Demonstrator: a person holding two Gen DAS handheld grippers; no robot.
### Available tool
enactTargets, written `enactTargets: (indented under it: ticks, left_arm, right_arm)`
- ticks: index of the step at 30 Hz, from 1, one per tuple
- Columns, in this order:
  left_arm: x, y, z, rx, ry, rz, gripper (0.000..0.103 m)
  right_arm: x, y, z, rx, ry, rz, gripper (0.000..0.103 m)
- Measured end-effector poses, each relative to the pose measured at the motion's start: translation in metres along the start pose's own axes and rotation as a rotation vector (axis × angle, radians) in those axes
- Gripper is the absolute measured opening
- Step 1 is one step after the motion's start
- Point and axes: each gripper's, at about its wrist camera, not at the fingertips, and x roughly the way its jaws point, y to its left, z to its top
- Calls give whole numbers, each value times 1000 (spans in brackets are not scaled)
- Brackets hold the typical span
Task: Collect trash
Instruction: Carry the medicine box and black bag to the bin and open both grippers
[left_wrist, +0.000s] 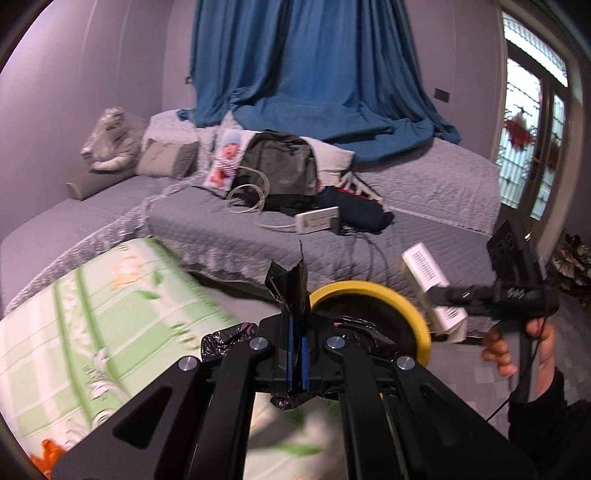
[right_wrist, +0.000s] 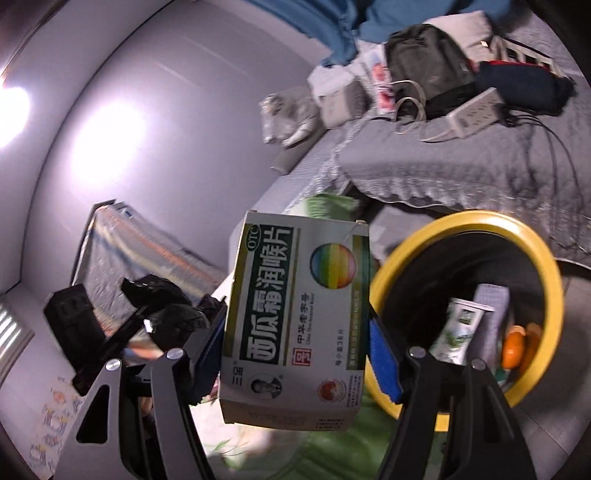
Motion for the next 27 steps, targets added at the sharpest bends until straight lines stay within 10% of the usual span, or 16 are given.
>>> enactTargets:
  ticks: [27]
  left_arm:
    - [161, -84, 10, -25, 102, -149, 3]
  right_arm:
    - [11, -118, -10, 166, 1, -209, 65]
